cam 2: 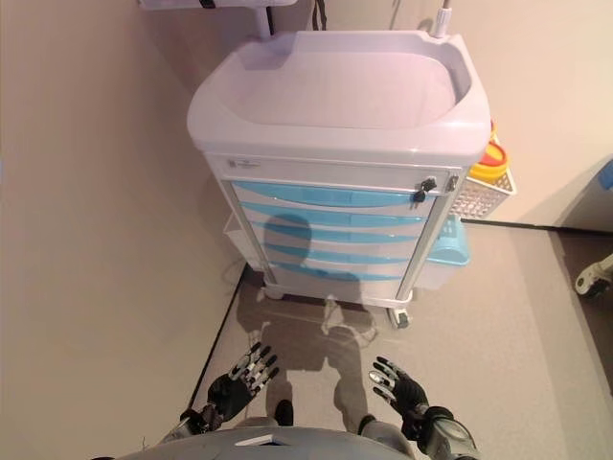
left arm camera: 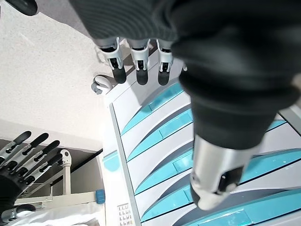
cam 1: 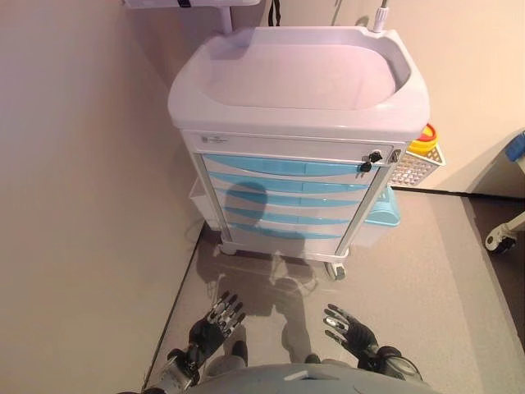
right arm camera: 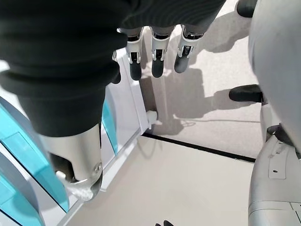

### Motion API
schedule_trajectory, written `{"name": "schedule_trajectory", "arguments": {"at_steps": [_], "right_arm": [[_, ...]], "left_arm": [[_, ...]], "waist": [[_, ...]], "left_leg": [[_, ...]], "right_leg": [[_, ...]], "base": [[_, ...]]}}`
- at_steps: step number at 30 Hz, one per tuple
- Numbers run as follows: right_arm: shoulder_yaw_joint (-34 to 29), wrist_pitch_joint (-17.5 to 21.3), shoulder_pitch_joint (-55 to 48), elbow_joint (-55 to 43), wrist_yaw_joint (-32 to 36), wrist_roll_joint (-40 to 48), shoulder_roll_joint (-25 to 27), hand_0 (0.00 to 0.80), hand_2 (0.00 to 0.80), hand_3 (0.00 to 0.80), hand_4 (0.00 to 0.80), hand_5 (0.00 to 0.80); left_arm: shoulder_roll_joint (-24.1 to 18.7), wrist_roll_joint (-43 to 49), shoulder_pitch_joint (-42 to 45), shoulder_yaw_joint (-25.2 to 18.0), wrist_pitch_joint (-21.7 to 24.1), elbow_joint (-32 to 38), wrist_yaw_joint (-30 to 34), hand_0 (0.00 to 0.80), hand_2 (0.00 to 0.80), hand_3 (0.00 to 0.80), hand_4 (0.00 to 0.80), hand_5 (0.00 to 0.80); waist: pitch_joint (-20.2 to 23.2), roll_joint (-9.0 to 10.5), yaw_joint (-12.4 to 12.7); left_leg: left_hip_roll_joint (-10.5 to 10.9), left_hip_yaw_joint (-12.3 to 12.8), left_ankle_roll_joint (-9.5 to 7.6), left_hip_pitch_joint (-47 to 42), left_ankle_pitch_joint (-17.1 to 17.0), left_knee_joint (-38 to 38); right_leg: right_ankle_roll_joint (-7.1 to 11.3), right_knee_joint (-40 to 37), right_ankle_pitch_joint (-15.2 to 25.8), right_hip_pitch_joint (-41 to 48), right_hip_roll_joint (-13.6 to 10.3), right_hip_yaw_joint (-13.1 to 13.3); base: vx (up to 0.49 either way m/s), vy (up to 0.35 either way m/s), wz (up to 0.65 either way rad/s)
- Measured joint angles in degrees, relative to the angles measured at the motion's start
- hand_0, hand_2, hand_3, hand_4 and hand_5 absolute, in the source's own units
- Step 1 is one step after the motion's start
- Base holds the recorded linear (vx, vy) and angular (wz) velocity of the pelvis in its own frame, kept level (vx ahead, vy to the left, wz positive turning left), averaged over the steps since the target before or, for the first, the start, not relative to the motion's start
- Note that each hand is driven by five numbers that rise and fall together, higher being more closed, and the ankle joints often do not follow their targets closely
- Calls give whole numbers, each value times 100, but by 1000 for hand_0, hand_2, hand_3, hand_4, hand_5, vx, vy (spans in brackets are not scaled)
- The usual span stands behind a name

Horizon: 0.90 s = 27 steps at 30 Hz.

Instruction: Open the drawer and pick up the medicine

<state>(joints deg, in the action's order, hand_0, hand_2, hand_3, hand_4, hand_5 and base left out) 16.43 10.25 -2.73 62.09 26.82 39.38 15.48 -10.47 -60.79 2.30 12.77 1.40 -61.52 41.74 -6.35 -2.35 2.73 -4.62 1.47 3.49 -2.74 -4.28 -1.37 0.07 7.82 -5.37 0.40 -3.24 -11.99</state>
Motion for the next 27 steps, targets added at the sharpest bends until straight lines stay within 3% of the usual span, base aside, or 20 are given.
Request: {"name": "schedule_trajectory", "arguments": {"at_steps": [27], "right_arm": [[-3, -1, 3, 248, 241, -11, -38, 0, 0, 0, 0, 0]], "left_arm": [[4, 12, 29, -2, -130, 0, 19, 0, 0, 0, 0, 0]], "waist": [[137, -21, 0]], "left_leg": [[5, 40, -9, -95, 20, -43]], "right_leg": [[8, -85, -3, 94, 3, 26]], "base": [[0, 0, 0]]}}
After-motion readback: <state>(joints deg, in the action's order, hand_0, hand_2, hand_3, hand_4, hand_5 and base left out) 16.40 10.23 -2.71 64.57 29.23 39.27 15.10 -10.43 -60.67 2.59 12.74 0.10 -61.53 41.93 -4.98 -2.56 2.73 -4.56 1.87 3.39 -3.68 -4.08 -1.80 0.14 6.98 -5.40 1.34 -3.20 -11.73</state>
